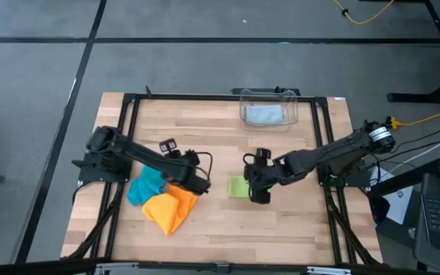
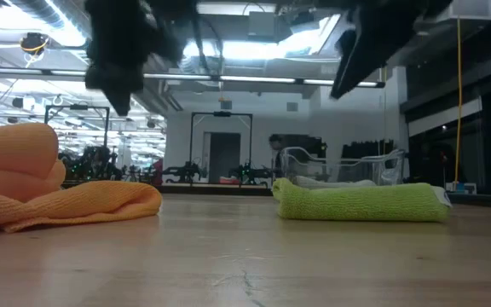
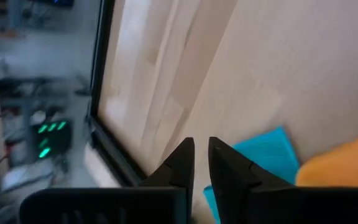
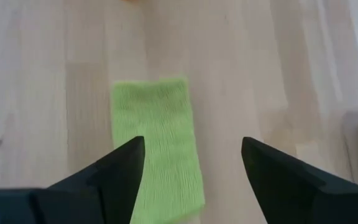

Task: Fold microfiber towels
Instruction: Put the folded green microfiber into the transparent bin

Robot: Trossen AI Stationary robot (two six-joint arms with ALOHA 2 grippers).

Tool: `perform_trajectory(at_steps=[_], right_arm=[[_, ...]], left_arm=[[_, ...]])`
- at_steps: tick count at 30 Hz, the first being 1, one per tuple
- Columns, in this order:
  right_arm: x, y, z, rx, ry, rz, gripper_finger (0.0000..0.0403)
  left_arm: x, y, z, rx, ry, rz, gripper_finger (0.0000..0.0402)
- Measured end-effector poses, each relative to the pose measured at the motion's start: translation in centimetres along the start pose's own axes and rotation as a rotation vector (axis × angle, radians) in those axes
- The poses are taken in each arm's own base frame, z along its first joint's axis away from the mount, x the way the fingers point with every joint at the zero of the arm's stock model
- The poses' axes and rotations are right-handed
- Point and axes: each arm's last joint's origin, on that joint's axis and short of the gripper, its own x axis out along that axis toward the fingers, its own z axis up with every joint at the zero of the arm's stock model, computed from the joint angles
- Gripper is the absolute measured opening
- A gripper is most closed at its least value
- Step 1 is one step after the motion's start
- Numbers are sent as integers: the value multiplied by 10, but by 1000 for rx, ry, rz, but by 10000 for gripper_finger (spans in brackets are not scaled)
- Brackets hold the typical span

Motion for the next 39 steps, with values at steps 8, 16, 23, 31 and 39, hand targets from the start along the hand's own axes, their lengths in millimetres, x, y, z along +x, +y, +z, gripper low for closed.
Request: perform_trajectory(at_steps=[8, 16, 23, 31, 39], right_arm=[[-35, 7, -3, 44, 141, -11, 272], [-35, 21, -9, 56, 135, -31, 272], [-12, 38, -7, 24, 119, -85, 272], [52, 71, -12, -114, 214, -54, 272], [80, 89, -18, -119, 205, -79, 271]], left_arm=[[-5, 56, -50, -272, -312, -208, 22], [28, 44, -62, -347, -701, -731, 6], [38, 36, -52, -148, -1160, -1126, 1], [49, 42, -48, -237, -1130, -1049, 1], [51, 42, -48, -231, -1115, -1043, 7]])
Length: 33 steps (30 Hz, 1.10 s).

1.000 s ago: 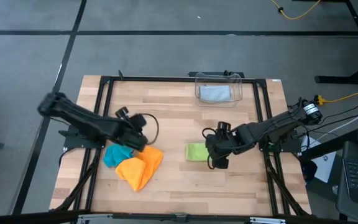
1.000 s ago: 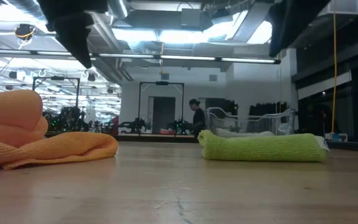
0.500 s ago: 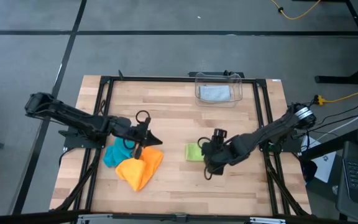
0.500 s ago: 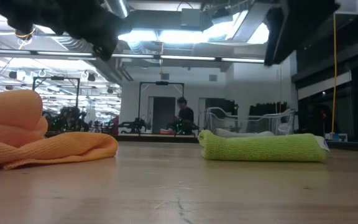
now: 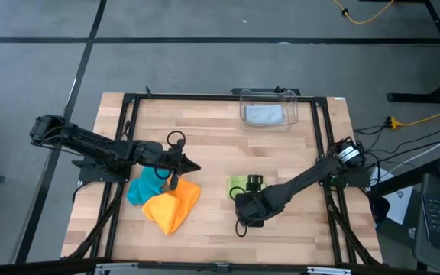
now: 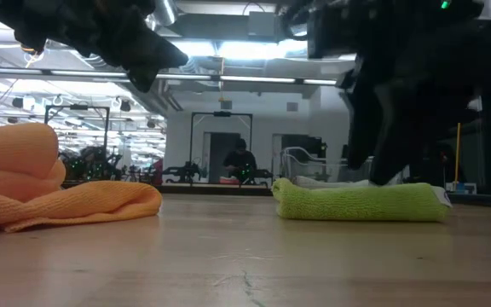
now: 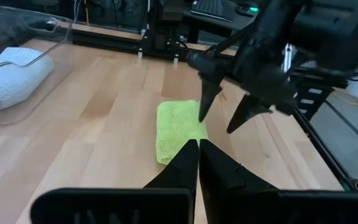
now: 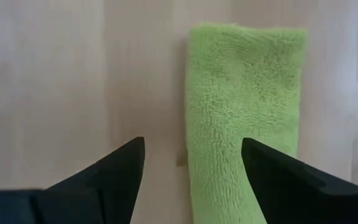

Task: Fold microfiber towels
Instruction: Put the folded green microfiber into the transparent bin

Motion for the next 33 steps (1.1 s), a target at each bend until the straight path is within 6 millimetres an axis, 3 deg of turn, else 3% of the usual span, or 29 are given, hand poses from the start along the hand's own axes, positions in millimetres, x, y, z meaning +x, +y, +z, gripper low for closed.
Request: perform_trajectory(at_steps=[10, 20, 27, 33], right_arm=[[36, 10, -6, -38, 50, -158, 271], [44, -1, -12, -102, 39, -409, 271], [58, 1, -17, -248, 152, -392, 271], [61, 2, -18, -251, 119, -468, 271]], left_arm=[[0, 0, -1, 1, 14, 2, 7], [0, 0, -2, 2, 22, 3, 9], [0, 1, -5, 4, 49, 9, 9], [0, 1, -5, 4, 55, 10, 9]])
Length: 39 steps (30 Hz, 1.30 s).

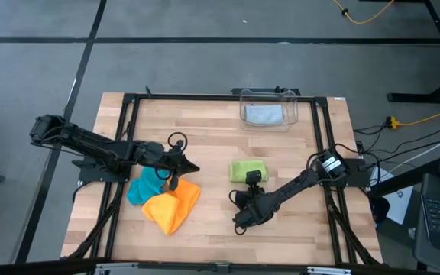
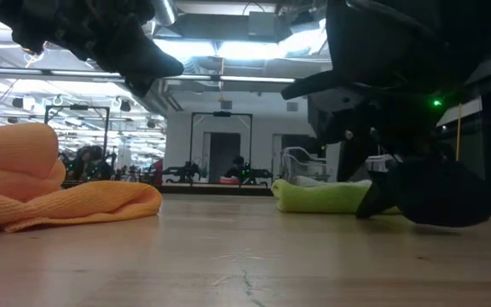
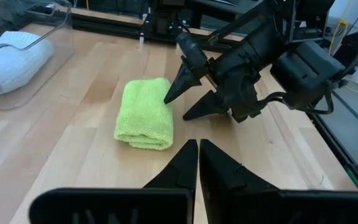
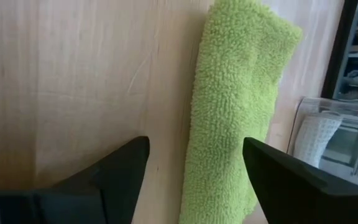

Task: Fold microfiber towels
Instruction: Put the folded green microfiber into the transparent bin

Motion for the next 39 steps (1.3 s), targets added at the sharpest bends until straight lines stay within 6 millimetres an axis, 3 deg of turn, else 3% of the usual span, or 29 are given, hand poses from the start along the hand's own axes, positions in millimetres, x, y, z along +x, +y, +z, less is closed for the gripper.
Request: perform_trajectory(at_steps=[8, 21, 28, 39], right_arm=[[11, -10, 4, 32, 23, -5, 271], [56, -40, 4, 124, 86, -23, 271], [68, -48, 3, 148, 95, -78, 270], [90, -68, -3, 476, 172, -80, 230]], left_arm=[[4, 1, -3, -47, 20, 7, 9], [9, 2, -8, -45, 52, 8, 9], [9, 1, -8, -45, 53, 6, 9], [9, 1, -8, -47, 53, 6, 9]])
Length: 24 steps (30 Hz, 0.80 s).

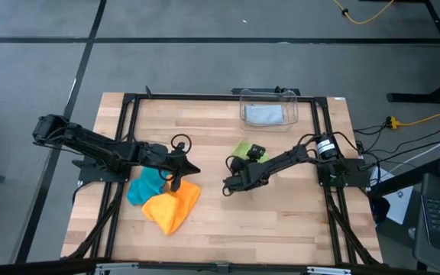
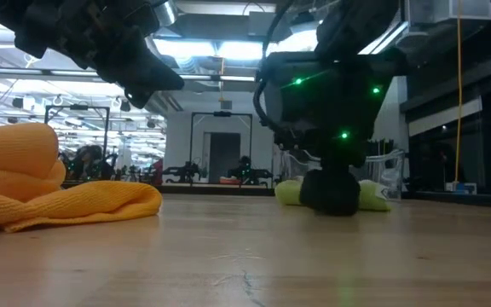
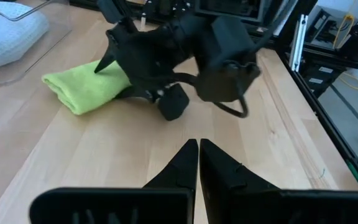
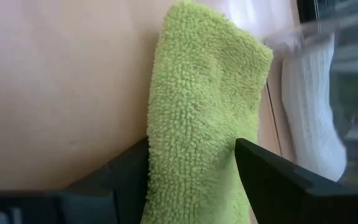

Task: Fold microfiber towels
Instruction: Put the folded green microfiber into the transparent bin

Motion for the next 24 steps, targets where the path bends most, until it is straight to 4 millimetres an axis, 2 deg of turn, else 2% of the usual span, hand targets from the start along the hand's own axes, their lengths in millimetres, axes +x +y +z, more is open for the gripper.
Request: perform_trajectory(at_steps=[5, 10, 14, 20, 24], right_arm=[[11, -9, 5, 160, 55, 19, 211], [21, -17, 10, 223, 83, 21, 174], [27, -22, 12, 232, 108, 34, 125], [32, -25, 14, 193, 139, 65, 20], [31, -25, 15, 171, 140, 68, 16]], left_arm=[[0, 0, -2, -1, 24, -17, 9], [0, 0, -3, -2, 39, -25, 9], [0, -2, -4, 0, 44, -31, 9], [0, -4, -4, 3, 45, -41, 9], [0, -4, -4, 3, 44, -41, 9]])
